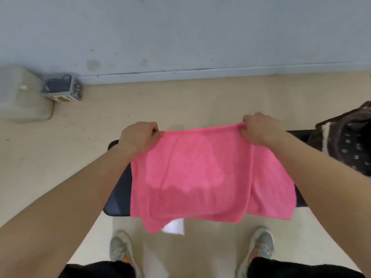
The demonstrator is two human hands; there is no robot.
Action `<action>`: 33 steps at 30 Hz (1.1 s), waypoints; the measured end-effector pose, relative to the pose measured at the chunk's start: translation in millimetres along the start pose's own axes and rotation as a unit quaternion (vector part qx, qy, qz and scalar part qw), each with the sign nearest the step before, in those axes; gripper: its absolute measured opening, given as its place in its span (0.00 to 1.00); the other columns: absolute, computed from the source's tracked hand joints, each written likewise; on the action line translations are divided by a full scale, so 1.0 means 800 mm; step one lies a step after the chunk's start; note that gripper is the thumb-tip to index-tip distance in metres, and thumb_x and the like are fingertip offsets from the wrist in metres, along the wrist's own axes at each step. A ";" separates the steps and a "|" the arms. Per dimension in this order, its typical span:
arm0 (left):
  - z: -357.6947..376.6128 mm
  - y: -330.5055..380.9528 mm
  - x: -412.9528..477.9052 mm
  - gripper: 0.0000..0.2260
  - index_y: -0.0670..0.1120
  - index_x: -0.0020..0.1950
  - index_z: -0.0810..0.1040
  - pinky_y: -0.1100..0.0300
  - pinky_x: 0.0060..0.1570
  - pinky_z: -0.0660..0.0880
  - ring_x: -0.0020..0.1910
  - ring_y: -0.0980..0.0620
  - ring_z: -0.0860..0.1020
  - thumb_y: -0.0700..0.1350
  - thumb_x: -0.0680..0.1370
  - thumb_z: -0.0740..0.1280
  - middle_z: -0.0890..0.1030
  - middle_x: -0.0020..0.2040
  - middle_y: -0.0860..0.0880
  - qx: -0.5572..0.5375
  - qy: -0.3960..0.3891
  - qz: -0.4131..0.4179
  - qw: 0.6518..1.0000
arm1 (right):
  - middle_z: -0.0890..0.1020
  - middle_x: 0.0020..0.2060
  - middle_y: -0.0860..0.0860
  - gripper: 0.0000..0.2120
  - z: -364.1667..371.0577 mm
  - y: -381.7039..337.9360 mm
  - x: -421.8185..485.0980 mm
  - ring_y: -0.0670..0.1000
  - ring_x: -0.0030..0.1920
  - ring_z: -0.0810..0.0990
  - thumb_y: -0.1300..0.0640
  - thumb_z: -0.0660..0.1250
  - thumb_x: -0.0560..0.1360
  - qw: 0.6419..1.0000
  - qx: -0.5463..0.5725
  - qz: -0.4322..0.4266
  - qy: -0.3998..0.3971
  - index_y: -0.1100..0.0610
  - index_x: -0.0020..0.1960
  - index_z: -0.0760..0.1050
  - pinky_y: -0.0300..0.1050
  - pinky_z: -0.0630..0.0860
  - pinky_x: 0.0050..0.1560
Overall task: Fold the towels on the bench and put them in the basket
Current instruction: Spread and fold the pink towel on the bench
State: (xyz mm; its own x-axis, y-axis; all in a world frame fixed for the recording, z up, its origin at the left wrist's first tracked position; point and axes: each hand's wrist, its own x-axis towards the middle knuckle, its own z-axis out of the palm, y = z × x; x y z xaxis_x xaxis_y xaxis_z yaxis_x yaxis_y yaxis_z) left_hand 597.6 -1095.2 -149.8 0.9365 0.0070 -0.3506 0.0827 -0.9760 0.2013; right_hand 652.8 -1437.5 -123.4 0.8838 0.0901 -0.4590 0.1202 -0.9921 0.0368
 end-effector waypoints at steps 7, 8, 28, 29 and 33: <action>0.047 -0.022 0.030 0.15 0.52 0.53 0.79 0.51 0.47 0.74 0.50 0.45 0.77 0.60 0.80 0.59 0.80 0.49 0.50 0.036 0.116 0.023 0.992 | 0.70 0.63 0.58 0.20 0.054 -0.015 0.033 0.62 0.61 0.75 0.51 0.57 0.78 0.997 0.008 0.026 0.066 0.52 0.68 0.71 0.57 0.73 0.58; 0.047 -0.022 0.022 0.14 0.52 0.55 0.79 0.49 0.50 0.74 0.53 0.44 0.77 0.59 0.80 0.60 0.80 0.51 0.49 0.039 0.148 0.036 0.988 | 0.69 0.64 0.58 0.20 0.055 -0.019 0.025 0.62 0.62 0.74 0.52 0.57 0.78 0.995 0.014 0.032 0.092 0.52 0.69 0.70 0.57 0.73 0.58; 0.133 -0.059 -0.226 0.11 0.47 0.53 0.78 0.53 0.45 0.76 0.50 0.46 0.79 0.53 0.79 0.62 0.81 0.49 0.49 -0.108 0.223 -0.121 0.961 | 0.71 0.67 0.53 0.22 0.161 -0.161 -0.221 0.59 0.64 0.71 0.47 0.60 0.78 0.958 0.098 -0.199 0.183 0.49 0.71 0.70 0.55 0.72 0.63; 0.132 -0.059 -0.221 0.12 0.48 0.50 0.77 0.54 0.43 0.75 0.47 0.47 0.78 0.55 0.79 0.62 0.80 0.47 0.50 -0.109 0.218 -0.130 0.961 | 0.71 0.67 0.52 0.22 0.161 -0.172 -0.214 0.59 0.64 0.71 0.47 0.60 0.78 0.955 0.093 -0.212 0.185 0.48 0.71 0.71 0.55 0.72 0.63; 0.118 -0.053 -0.196 0.18 0.48 0.46 0.77 0.55 0.39 0.73 0.43 0.48 0.78 0.62 0.78 0.60 0.81 0.41 0.51 -0.090 0.181 -0.138 0.970 | 0.69 0.71 0.50 0.23 0.158 -0.215 -0.179 0.58 0.66 0.69 0.45 0.59 0.79 0.944 0.088 -0.252 0.194 0.46 0.73 0.69 0.55 0.70 0.65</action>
State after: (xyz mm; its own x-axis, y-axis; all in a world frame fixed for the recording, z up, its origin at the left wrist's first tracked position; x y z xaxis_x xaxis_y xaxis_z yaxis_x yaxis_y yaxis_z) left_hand 415.4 -1075.5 -189.4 0.9261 0.3696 -0.0759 0.3740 -0.8730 0.3131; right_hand 448.3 -1291.2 -175.7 0.8375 0.5461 -0.0179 0.5230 -0.8108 -0.2628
